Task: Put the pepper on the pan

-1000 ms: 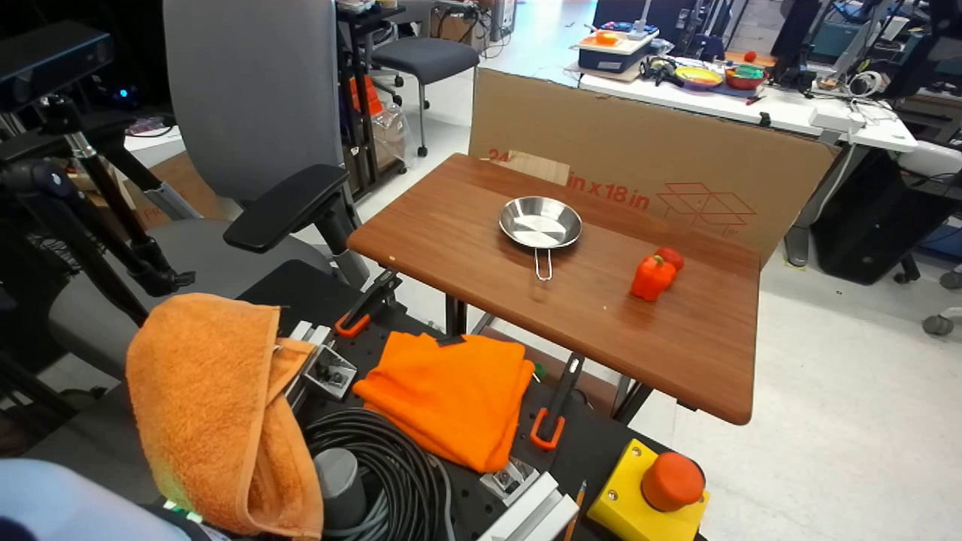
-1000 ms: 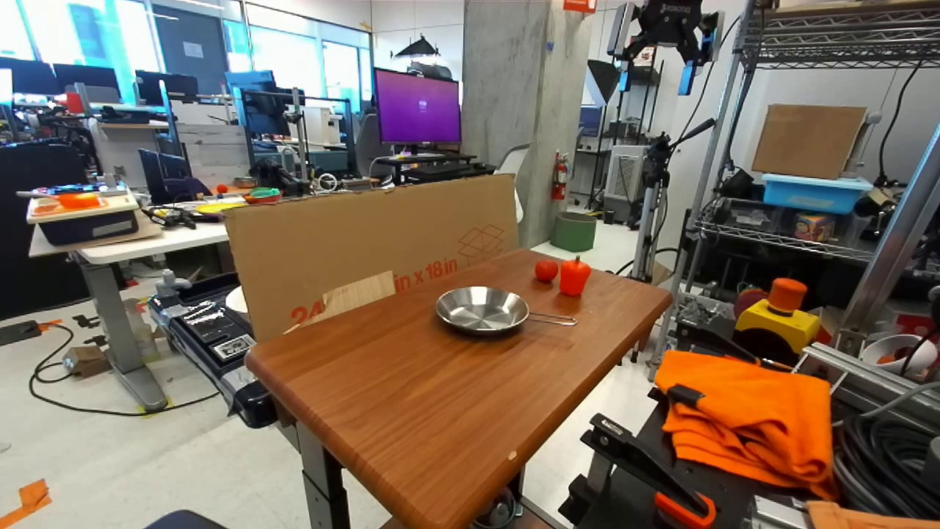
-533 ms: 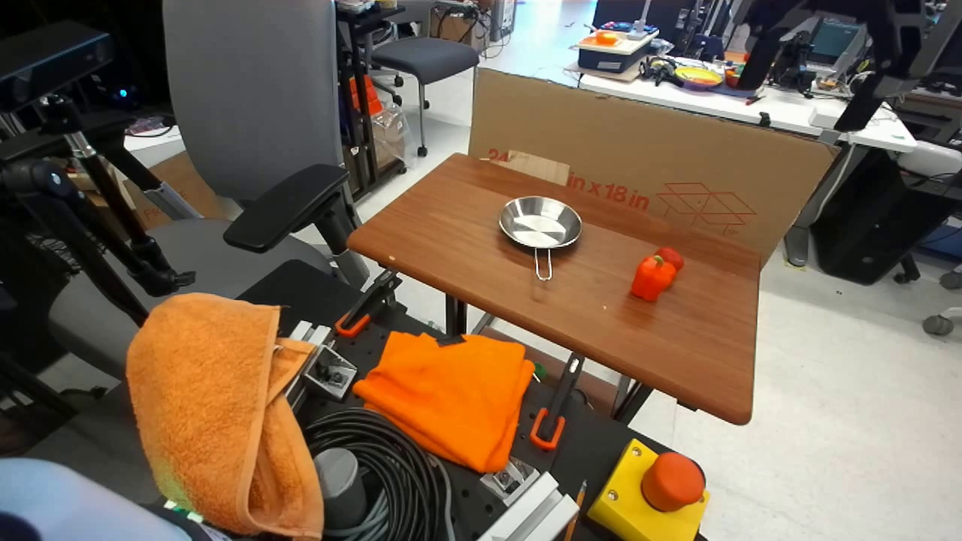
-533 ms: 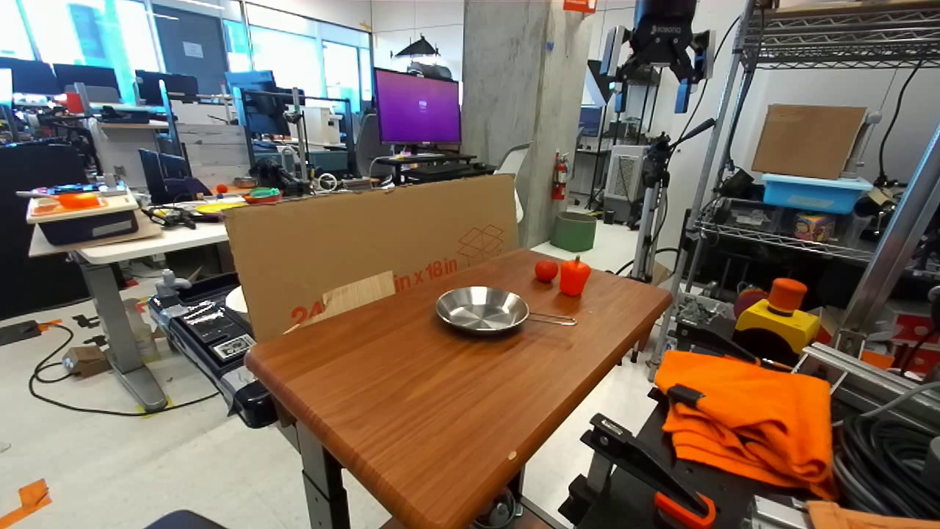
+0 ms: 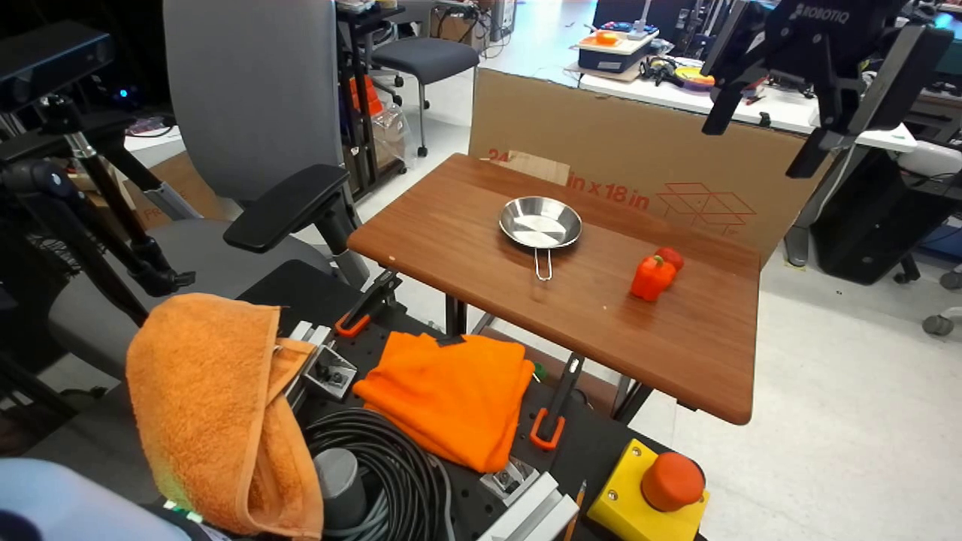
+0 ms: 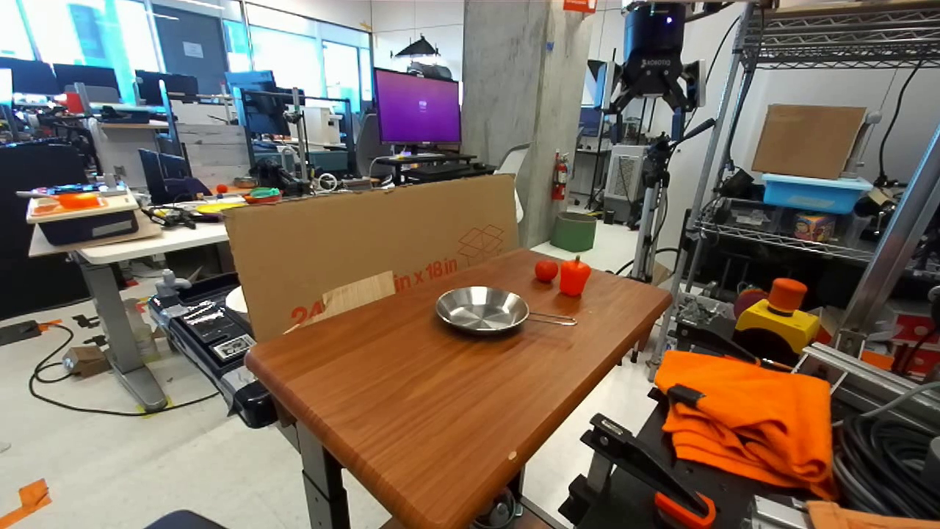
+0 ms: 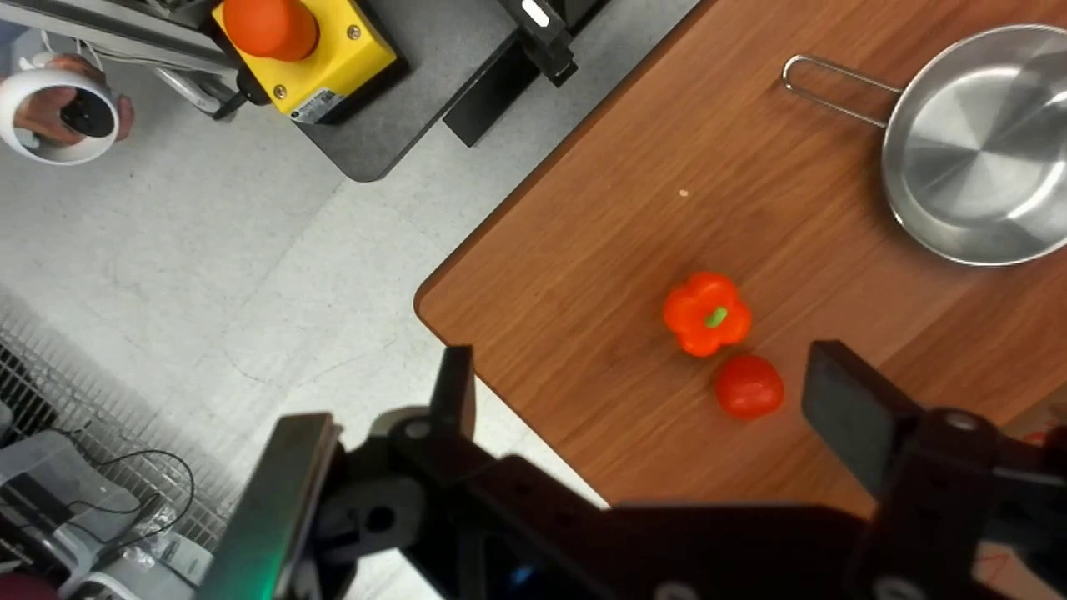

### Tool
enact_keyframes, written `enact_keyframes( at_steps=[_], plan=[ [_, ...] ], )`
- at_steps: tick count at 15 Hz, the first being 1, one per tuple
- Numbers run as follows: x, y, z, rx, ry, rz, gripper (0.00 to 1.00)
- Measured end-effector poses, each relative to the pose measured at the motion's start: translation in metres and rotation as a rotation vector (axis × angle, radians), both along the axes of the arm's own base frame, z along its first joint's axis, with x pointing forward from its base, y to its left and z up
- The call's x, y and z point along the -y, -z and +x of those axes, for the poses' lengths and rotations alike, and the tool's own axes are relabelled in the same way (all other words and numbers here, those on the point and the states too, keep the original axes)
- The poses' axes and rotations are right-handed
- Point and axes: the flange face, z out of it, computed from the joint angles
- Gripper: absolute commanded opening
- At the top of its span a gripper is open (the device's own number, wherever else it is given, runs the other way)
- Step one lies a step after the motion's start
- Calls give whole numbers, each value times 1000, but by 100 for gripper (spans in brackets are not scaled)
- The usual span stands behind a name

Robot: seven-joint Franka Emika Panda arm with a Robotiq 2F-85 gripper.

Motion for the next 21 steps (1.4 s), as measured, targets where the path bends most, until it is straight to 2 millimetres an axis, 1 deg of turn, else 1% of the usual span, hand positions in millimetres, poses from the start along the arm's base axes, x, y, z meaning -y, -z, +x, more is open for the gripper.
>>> enact_keyframes(
  at_steps=[4,10,14,17,21],
  plan=[
    [-3,3,1,-3,11,12,100],
    [-2,-16,16,117,18,-27,100],
    [-2,-21,22,184,20,-4,100],
    [-2,-20,23,210,-51,0,100],
    [-2,-9,20,215,-156,-9,100]
  ],
)
